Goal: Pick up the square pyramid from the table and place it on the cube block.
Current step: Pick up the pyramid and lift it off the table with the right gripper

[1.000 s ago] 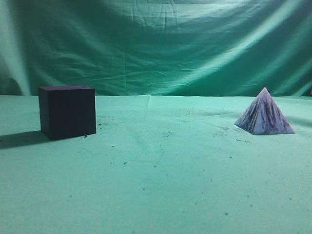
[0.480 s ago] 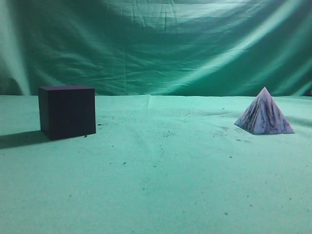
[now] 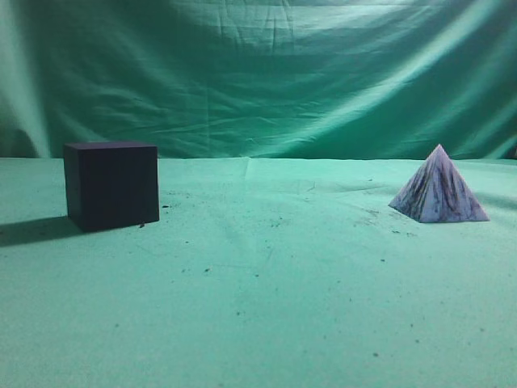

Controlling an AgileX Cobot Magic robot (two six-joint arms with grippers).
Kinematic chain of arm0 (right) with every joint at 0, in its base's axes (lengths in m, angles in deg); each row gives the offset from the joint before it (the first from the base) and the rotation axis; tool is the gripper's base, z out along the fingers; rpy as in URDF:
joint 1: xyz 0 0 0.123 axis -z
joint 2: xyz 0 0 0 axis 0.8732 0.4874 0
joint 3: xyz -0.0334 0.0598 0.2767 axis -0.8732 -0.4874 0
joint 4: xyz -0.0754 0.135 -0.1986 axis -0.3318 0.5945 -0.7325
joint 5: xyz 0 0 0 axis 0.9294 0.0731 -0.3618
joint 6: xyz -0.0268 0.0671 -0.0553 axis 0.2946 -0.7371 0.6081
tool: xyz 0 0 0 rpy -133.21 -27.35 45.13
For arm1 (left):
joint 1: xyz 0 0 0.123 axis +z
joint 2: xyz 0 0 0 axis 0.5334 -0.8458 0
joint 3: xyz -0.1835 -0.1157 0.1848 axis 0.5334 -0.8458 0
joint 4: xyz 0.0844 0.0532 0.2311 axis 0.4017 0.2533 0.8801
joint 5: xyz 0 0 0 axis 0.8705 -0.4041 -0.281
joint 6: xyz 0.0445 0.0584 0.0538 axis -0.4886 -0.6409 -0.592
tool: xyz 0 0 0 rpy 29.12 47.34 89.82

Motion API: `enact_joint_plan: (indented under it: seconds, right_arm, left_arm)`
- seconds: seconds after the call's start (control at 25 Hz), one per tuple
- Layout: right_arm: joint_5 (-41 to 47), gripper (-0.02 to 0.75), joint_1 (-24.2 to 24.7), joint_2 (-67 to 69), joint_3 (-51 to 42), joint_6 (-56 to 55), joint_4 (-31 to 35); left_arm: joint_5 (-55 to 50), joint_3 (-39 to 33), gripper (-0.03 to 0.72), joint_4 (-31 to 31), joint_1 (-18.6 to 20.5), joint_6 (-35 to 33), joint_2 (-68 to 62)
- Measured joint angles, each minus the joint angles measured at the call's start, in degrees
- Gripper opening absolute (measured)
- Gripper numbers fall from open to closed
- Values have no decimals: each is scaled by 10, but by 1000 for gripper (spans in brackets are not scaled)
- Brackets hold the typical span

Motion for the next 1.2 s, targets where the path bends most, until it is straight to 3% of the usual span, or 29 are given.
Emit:
enact_joint_plan:
  seconds: [0.24, 0.32, 0.72, 1.2]
  right_arm:
    - [290, 0, -1, 106, 163, 62, -83]
    - [340, 0, -6, 156, 191, 67, -88]
    - [328, 0, -42, 268, 233, 85, -88]
    - [599, 0, -43, 523, 437, 107, -81]
  left_arm:
    - [0, 0, 0, 0, 0, 0, 0]
    - [0, 0, 0, 0, 0, 0, 0]
    - [0, 0, 0, 0, 0, 0, 0]
    - [0, 0, 0, 0, 0, 0, 0]
